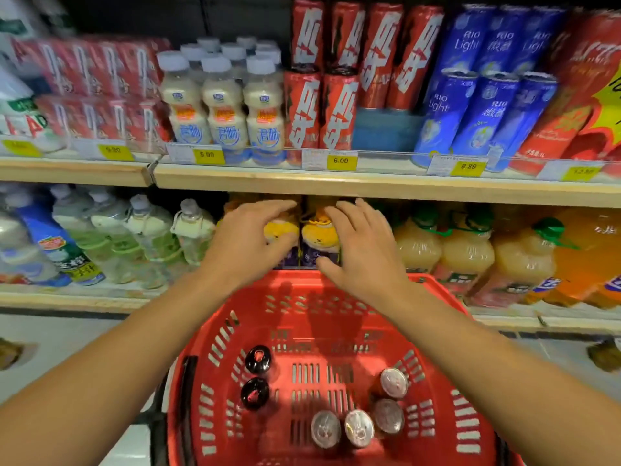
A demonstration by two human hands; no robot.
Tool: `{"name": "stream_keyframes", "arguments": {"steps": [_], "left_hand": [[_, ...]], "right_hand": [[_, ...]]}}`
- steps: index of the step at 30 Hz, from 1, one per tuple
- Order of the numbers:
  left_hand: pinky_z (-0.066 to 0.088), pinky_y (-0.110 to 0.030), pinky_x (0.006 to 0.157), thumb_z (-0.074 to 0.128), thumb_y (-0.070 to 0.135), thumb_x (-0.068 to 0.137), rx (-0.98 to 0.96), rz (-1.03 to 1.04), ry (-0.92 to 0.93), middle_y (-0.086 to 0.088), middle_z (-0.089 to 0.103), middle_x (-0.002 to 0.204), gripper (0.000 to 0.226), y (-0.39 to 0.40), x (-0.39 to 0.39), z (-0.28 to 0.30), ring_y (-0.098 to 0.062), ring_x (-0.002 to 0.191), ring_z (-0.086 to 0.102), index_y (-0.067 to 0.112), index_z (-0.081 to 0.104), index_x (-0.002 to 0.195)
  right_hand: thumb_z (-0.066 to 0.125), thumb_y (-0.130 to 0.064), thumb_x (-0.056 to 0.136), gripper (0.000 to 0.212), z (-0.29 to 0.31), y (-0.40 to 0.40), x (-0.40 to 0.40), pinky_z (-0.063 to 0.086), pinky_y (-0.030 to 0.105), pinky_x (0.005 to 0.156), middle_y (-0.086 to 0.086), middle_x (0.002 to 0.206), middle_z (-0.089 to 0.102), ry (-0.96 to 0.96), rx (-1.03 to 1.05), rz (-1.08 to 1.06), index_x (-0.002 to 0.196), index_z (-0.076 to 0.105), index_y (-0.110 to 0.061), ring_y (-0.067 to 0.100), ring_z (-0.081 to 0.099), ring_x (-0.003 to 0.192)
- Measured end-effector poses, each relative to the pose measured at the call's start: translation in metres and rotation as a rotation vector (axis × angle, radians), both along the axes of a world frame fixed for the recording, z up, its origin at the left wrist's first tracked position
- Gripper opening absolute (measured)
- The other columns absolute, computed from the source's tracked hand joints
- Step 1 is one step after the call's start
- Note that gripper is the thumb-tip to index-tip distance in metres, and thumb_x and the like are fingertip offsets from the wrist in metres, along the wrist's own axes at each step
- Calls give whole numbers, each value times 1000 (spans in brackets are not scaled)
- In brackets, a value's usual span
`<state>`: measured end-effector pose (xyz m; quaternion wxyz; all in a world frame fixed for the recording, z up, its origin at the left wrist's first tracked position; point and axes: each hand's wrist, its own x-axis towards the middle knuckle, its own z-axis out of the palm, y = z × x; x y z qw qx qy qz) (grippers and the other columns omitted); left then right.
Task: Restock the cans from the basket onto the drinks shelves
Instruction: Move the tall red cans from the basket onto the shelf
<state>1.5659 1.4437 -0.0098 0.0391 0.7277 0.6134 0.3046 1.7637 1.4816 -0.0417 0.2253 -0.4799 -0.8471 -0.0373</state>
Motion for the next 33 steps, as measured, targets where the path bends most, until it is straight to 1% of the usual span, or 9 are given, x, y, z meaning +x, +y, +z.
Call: {"name": "stream_keyframes", "arguments": {"steps": [4, 9, 12, 15, 18, 22, 25, 28, 33], "left_hand": [[32, -17, 99, 59, 40, 77, -118, 26, 6, -5, 65, 128, 57, -32, -28, -39, -22, 121, 58, 15, 63, 128], [34, -22, 101, 61, 39, 77, -212, 41, -1, -4, 63, 131, 58, -66, -55, -74, -20, 122, 56, 17, 60, 132], [37, -24, 99, 65, 36, 78, -224, 42, -20, -4, 64, 130, 56, -79, -65, -89, -21, 119, 57, 16, 61, 130], [38, -28, 102, 67, 33, 79, -214, 55, -69, -4, 63, 130, 55, -87, -73, -98, -18, 120, 54, 16, 61, 131], [42, -37, 104, 66, 36, 79, -199, 77, -106, -3, 62, 131, 55, -90, -79, -104, -20, 122, 55, 17, 60, 131], [40, -36, 106, 68, 40, 80, -171, 114, -138, 1, 63, 131, 56, -88, -85, -112, -18, 122, 56, 18, 61, 131], [41, -41, 105, 67, 40, 81, -160, 119, -170, 2, 61, 132, 57, -86, -85, -115, -17, 123, 55, 18, 59, 133], [43, -42, 104, 65, 43, 82, -184, 106, -222, 2, 59, 135, 60, -82, -87, -115, -15, 125, 53, 20, 56, 137], [43, -39, 104, 62, 44, 84, -209, 100, -239, 1, 58, 137, 61, -79, -91, -116, -14, 125, 53, 17, 54, 138]], "right_hand": [[67, -46, 75, 79, -44, -28, -15, 33, 46, 111, 12, 142, 45, -69, -162, 101, 140, 44, -8, 35, 39, 133], [67, -41, 80, 79, -91, -56, -41, 27, 37, 114, 11, 146, 41, -103, -405, 209, 145, 37, -8, 30, 36, 134], [68, -41, 79, 82, -125, -66, -59, 31, 40, 113, 7, 150, 35, -143, -536, 220, 148, 32, -14, 30, 35, 137], [70, -39, 76, 81, -152, -69, -72, 39, 42, 107, 5, 145, 40, -136, -638, 209, 145, 35, -17, 33, 44, 129], [69, -34, 76, 77, -172, -66, -82, 43, 44, 102, 6, 141, 43, -113, -687, 222, 144, 36, -20, 35, 50, 122], [68, -23, 71, 77, -194, -54, -89, 46, 43, 99, 5, 137, 46, -109, -715, 306, 141, 35, -29, 31, 52, 122], [55, -23, 70, 73, -208, -46, -91, 40, 43, 106, 7, 139, 46, -117, -786, 391, 142, 43, -20, 27, 48, 127], [64, -4, 78, 66, -208, -42, -100, 34, 41, 110, 2, 141, 43, -180, -860, 422, 139, 46, -20, 19, 41, 129], [65, -13, 84, 61, -216, -38, -107, 40, 36, 104, 0, 141, 46, -216, -865, 425, 142, 46, -23, 21, 47, 126]]}}
